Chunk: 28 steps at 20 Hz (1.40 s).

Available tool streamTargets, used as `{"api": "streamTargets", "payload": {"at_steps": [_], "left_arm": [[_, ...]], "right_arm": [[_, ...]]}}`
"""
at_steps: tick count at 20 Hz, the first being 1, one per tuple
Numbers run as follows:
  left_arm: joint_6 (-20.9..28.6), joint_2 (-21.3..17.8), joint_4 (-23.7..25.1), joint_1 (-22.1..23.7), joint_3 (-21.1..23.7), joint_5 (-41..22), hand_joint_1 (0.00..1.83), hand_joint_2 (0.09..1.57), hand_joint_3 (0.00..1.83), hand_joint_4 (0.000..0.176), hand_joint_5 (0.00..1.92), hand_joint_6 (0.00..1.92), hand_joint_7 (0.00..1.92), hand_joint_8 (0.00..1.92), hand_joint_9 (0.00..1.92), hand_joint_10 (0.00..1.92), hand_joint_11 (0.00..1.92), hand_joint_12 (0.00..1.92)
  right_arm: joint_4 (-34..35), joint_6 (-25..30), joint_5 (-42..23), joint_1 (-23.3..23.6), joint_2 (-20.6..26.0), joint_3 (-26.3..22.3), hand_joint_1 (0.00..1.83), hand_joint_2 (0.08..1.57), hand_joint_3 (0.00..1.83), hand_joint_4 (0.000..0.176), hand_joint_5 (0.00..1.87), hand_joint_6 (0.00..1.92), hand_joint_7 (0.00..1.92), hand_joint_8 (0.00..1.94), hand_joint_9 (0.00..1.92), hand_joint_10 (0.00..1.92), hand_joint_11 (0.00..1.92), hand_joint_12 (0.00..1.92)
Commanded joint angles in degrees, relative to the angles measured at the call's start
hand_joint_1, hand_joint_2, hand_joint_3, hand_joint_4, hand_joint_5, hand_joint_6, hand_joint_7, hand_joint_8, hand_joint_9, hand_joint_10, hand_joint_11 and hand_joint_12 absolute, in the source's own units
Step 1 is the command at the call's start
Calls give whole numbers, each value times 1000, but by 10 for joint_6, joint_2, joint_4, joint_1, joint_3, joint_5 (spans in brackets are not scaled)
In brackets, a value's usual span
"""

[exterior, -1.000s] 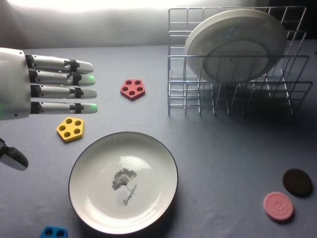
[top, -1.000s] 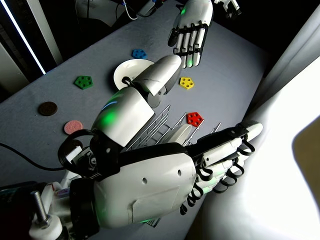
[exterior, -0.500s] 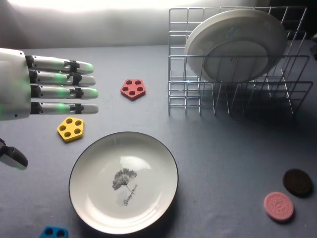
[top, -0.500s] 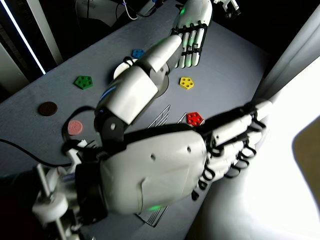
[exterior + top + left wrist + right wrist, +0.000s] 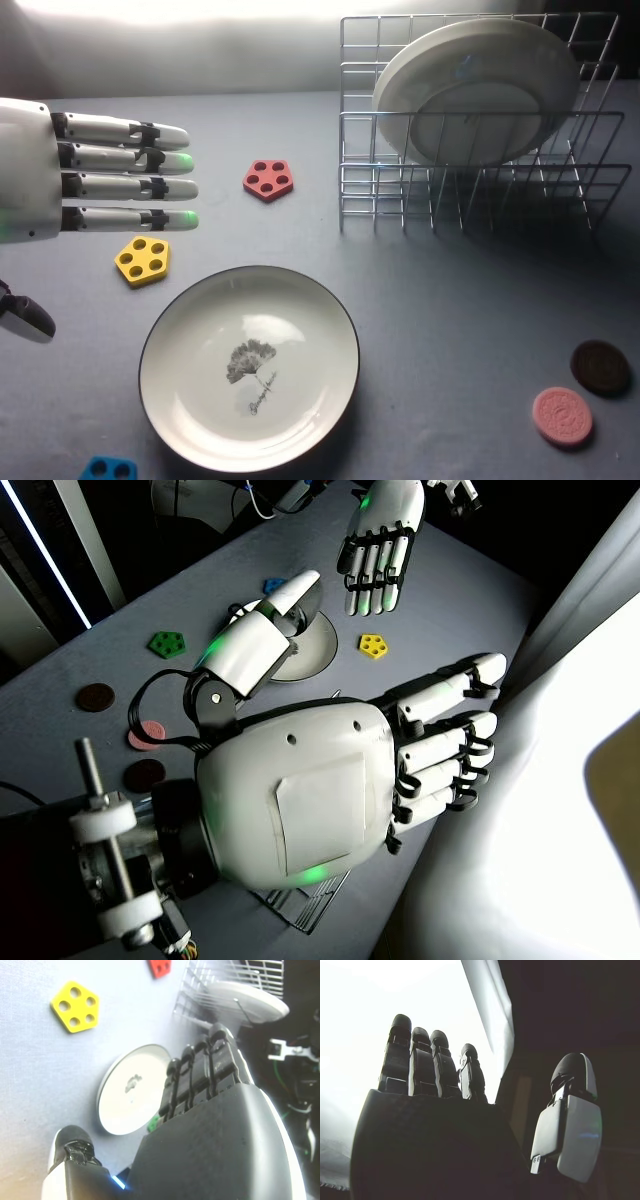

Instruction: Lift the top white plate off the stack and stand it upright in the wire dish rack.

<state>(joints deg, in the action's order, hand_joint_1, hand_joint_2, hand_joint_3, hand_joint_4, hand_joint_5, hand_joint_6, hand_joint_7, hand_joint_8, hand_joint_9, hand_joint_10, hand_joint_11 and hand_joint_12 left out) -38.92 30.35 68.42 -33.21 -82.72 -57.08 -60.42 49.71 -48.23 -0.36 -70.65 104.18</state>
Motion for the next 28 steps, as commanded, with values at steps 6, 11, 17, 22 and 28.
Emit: {"api": "streamTargets", "payload": {"at_steps": [6,11,17,22,28], "left_arm": [[-1,-8,-38,16,4,-32,190,950,3,0,50,0,45,3,36,1,21,85],[-1,-9,-35,16,6,-31,190,947,1,0,67,3,58,3,42,1,22,90],[16,-14,-33,33,11,-18,199,941,0,0,70,3,66,2,55,3,51,106],[20,-22,-33,55,30,-12,196,946,0,0,65,1,54,2,44,1,42,107],[28,-29,33,95,52,9,234,934,0,0,85,4,80,5,71,6,53,116]], "right_arm": [[1,-55,-42,25,14,-5,274,992,9,32,0,0,0,0,0,0,0,1],[-44,-120,-46,43,15,-13,293,990,3,2,0,0,0,0,0,0,0,0],[-76,-181,-49,59,20,-23,330,969,0,0,32,10,5,2,0,0,1,0],[-97,-241,-58,84,32,-38,310,958,0,0,16,1,0,0,0,0,1,0],[-124,-322,-73,85,61,-103,323,957,0,0,24,1,1,0,0,0,8,3]]}}
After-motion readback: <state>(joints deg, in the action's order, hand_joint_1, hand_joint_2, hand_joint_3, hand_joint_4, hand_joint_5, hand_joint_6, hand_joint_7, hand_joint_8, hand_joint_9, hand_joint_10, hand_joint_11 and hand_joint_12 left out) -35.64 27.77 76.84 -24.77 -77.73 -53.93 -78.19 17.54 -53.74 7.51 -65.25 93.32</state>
